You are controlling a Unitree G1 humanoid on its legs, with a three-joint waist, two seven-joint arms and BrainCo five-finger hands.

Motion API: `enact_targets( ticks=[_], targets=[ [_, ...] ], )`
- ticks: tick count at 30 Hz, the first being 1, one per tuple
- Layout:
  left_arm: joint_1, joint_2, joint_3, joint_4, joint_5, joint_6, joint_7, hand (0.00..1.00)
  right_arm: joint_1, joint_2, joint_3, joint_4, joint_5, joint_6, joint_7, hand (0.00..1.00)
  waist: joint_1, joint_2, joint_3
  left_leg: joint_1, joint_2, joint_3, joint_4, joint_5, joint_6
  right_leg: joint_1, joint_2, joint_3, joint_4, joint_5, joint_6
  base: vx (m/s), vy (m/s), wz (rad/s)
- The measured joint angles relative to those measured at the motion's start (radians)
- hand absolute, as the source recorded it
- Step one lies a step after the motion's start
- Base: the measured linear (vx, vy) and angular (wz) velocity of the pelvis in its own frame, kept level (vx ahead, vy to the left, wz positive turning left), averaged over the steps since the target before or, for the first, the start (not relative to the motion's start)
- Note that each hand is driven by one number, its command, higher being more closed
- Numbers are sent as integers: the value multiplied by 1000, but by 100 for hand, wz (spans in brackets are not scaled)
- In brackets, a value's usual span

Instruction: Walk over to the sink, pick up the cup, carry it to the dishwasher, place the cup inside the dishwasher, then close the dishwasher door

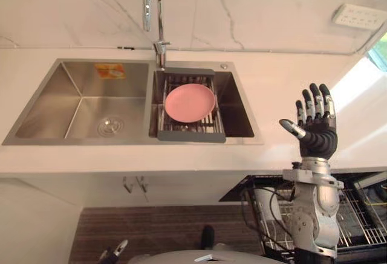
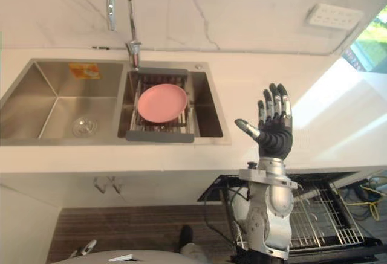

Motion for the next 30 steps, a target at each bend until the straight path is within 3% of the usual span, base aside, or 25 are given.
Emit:
enact_targets(
  ticks=[8,11,19,30],
  targets=[
    [-20,31,-24,10,35,37,17,0,-195,-221,11,108,-421,97,-9,0,1,-17,-11,-1,-3,-3,-1,7,-2,2,-5,-7,0,8,0,-23,1,1],
    [-21,44,-31,11,40,58,17,0,-237,-284,44,141,-553,119,48,0,2,-28,-17,-8,-2,-8,0,11,-3,1,-6,-14,-1,9,-3,-76,-20,6],
    [-25,57,-42,9,57,78,17,0,-365,-377,190,243,-774,91,185,0,0,-37,-23,-28,1,-42,-4,30,-7,0,-9,-52,-1,0,-8,-35,-12,12],
    [-22,68,-69,-24,74,97,15,0,-488,-449,354,509,-885,23,182,0,15,-38,-24,-27,0,-76,-32,54,-13,0,-16,-93,-1,2,-9,32,12,11]
  ],
)
